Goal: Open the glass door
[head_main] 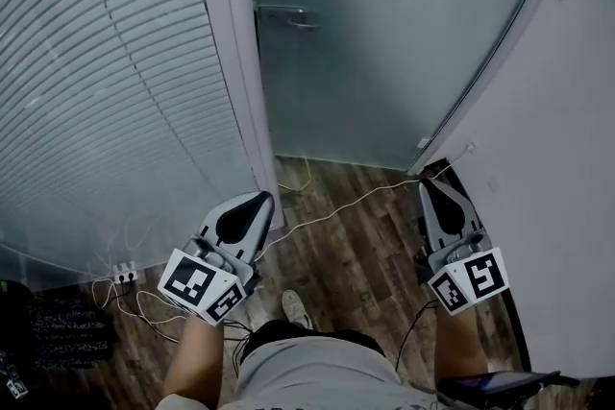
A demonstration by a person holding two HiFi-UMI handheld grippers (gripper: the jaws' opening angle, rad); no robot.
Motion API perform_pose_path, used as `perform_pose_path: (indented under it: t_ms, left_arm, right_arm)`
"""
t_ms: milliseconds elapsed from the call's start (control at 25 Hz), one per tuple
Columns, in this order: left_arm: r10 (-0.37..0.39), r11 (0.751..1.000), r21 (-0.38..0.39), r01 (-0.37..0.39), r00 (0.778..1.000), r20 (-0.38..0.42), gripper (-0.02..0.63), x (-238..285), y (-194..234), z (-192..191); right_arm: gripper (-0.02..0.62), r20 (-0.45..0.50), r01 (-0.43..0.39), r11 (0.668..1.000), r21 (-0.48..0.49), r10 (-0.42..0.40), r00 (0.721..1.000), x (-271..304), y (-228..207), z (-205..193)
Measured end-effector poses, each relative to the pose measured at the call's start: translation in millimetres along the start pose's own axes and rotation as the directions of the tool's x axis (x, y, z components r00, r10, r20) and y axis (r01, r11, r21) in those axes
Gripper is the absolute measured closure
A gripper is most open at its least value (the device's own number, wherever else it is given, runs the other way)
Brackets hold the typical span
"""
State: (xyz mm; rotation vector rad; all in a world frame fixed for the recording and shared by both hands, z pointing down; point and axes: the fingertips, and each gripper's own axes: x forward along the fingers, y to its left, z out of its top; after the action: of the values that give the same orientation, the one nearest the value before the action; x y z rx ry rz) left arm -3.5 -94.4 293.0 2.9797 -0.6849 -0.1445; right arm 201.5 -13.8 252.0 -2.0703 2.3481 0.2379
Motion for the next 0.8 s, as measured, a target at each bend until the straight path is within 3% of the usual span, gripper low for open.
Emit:
perform_pose_path:
  t_ms: [520,800]
  left_arm:
    - [0.054,0.998,-0.04,-0.056,0.997,-0.059,0.604,-68,-88,25]
    - [0.056,0.997,-0.041,-0.059,0.996,-0.073,0.604,-99,-98,34]
  right_arm:
    - [0.594,-0.03,-0.042,0.997,0.072,0.044,0.999,-100,35,43]
    - [0.594,-0.029,-0.018,0.998,0.063,0.02,0.999,-123,56,57]
